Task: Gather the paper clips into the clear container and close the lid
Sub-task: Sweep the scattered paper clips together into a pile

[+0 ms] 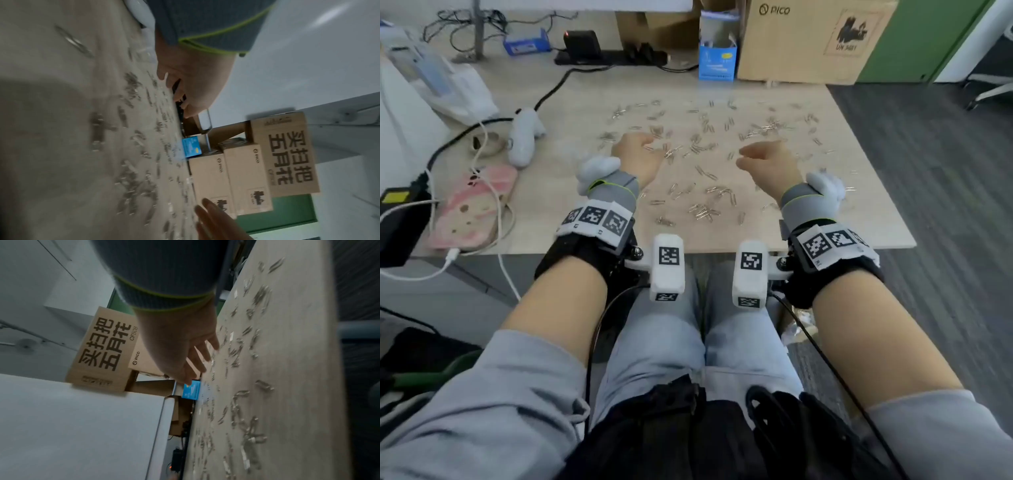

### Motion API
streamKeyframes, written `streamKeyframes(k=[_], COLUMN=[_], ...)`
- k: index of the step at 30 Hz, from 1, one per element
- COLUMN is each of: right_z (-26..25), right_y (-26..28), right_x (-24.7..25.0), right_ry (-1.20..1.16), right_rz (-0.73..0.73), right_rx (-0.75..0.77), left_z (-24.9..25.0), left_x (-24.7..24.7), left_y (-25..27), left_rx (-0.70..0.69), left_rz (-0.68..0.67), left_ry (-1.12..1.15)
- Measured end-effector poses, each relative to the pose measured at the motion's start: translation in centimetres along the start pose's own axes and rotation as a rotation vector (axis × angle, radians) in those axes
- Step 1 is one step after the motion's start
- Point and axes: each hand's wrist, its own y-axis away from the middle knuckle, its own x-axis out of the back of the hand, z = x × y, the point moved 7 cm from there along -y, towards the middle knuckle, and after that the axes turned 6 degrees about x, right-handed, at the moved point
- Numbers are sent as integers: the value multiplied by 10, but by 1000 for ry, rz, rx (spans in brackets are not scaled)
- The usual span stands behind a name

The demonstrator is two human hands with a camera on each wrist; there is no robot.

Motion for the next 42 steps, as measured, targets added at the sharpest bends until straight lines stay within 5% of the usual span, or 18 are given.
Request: streamKeyframes(k=[9,16,22,28,31,33,37,42], right_z=[90,86,62,39,39,44,53,52], right_y=[36,36,27,23,22,20,16,7], right_x=[1,-24,-46,-32,-14,-4,-11,-33], right_ry=[478,605,521,-22,26,83,272,88], right_rz=[-47,-191,-282,-90,60,117,-66,-71], right_rx=[-369,-232,-101,69,105,59,-58,-30], left_z=[-72,-69,-48,-20,-28,-38,-46,-39], left_x=[-24,-48,-70,-46,-16,-10,-23,-34], left_y=[14,18,20,24,29,30,27,19], left_rx=[89,52,1,-109,-98,-45,-44,-98], left_rz=[7,-122,-188,-166,-5,-41,-249,-206], left_ry=[-402,-519,-519,-36,-134,-321,-365,-198])
